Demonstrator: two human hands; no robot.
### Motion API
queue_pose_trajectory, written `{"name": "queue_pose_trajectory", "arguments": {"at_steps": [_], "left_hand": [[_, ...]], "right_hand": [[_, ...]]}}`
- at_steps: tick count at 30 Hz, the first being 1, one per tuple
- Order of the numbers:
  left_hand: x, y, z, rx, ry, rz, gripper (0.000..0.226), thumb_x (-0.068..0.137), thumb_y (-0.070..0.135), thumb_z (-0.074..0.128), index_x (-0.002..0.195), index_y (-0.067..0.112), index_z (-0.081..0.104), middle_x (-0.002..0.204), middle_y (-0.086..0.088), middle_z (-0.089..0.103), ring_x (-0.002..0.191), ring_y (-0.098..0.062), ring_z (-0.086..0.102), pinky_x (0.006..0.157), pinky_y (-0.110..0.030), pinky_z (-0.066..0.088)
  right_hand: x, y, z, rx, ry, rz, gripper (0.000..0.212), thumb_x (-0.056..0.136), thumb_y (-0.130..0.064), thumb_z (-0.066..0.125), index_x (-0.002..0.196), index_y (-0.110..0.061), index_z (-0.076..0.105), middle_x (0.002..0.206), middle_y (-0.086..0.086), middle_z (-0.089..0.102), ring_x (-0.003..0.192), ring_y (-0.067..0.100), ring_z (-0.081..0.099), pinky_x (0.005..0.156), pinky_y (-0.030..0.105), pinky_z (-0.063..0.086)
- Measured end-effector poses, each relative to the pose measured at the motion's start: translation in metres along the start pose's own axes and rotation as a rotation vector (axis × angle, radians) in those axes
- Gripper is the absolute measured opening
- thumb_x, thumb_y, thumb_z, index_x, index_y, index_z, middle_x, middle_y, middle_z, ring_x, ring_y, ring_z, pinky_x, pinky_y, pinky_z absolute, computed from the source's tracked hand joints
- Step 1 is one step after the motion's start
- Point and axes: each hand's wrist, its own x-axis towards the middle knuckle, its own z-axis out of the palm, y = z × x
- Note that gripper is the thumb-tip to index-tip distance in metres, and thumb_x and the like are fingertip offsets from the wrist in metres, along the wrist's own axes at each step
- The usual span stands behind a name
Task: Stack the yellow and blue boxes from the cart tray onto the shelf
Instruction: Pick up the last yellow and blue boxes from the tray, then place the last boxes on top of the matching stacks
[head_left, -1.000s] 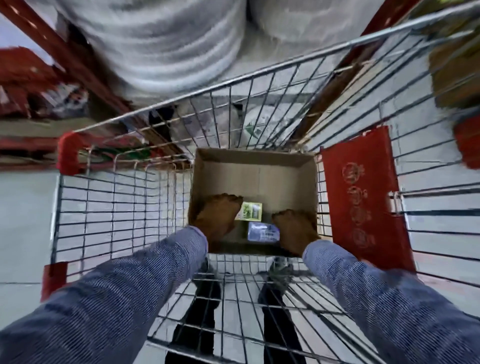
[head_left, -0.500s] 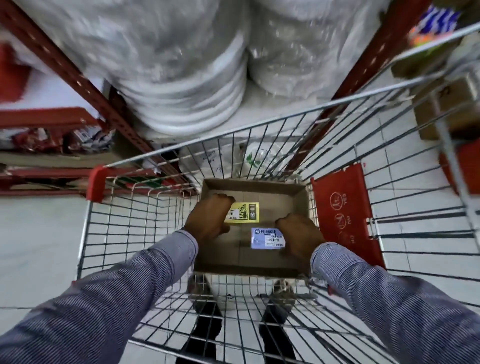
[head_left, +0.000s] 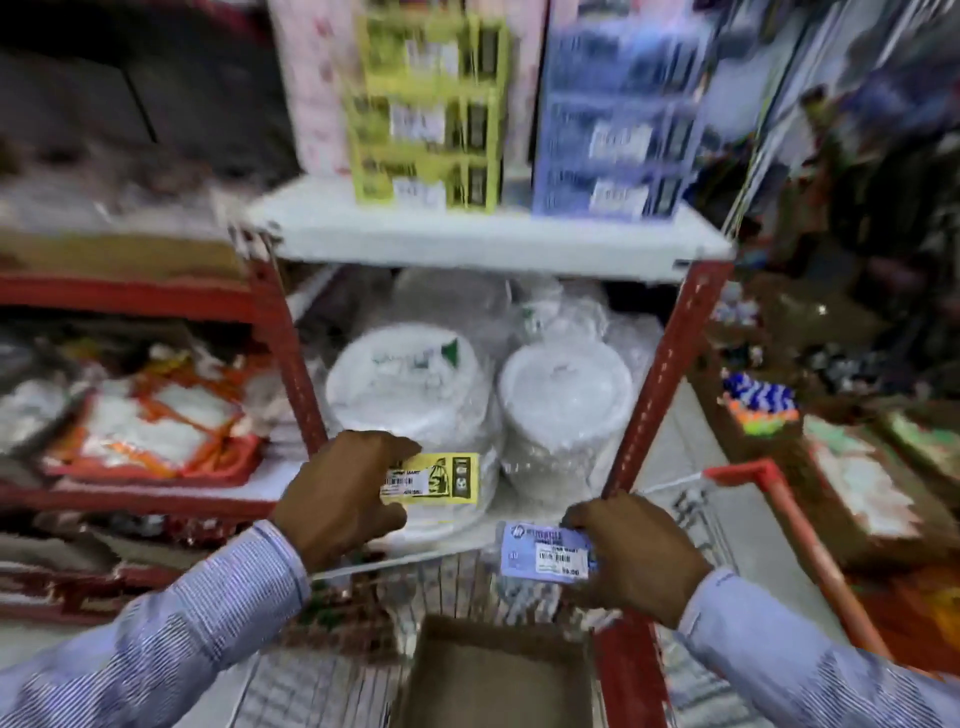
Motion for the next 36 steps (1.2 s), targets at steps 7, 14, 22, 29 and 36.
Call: {"name": "queue_pose_trajectory", "arguments": {"at_steps": [7,14,22,29,36], "left_hand": [[0.006,0.034,-0.138,0.058,0.275,0.061,0.058,0.055,0.023,0.087,0.111,0.022,0.073,0.104,0.001,0.079,0.091,-0.02,0.073,0.078,-0.037,0.061],[0.025,0.048,-0.227,0.091,0.508,0.1,0.071,0.057,0.034,0.085,0.125,0.028,0.067,0.117,0.005,0.075,0.101,-0.014,0.07,0.089,-0.032,0.058],[0.088,0.055,-0.269,0.094,0.64,0.18,0.061,0.063,0.019,0.084,0.121,0.023,0.069,0.111,0.003,0.077,0.097,-0.015,0.071,0.086,-0.032,0.059],[0.149,0.046,-0.27,0.187,0.602,0.207,0.056,0.075,0.02,0.08,0.128,0.025,0.063,0.123,-0.001,0.071,0.112,-0.021,0.063,0.096,-0.036,0.051],[0.183,0.034,-0.263,0.208,0.582,0.221,0.052,0.078,0.016,0.076,0.127,0.026,0.063,0.125,0.0,0.071,0.114,-0.021,0.063,0.098,-0.037,0.052]], "right_hand": [[-0.017,-0.024,-0.151,-0.082,0.252,-0.055,0.048,0.056,-0.047,0.073,0.097,-0.025,0.064,0.085,-0.005,0.066,0.077,0.017,0.058,0.061,0.027,0.042],[-0.015,-0.026,-0.256,-0.099,0.571,-0.055,0.036,0.05,-0.047,0.071,0.071,-0.022,0.054,0.068,-0.003,0.059,0.061,0.014,0.05,0.054,0.031,0.045],[0.02,-0.01,-0.329,-0.163,0.788,0.06,0.045,0.063,-0.038,0.078,0.103,-0.022,0.066,0.098,-0.003,0.069,0.089,0.02,0.057,0.072,0.032,0.052],[0.067,0.006,-0.34,-0.191,0.834,0.116,0.048,0.075,-0.028,0.076,0.12,-0.022,0.059,0.111,0.002,0.066,0.102,0.023,0.058,0.084,0.034,0.048],[0.097,0.012,-0.335,-0.219,0.812,0.148,0.033,0.072,-0.02,0.075,0.077,-0.025,0.043,0.087,0.003,0.065,0.077,0.022,0.054,0.059,0.031,0.037]]}}
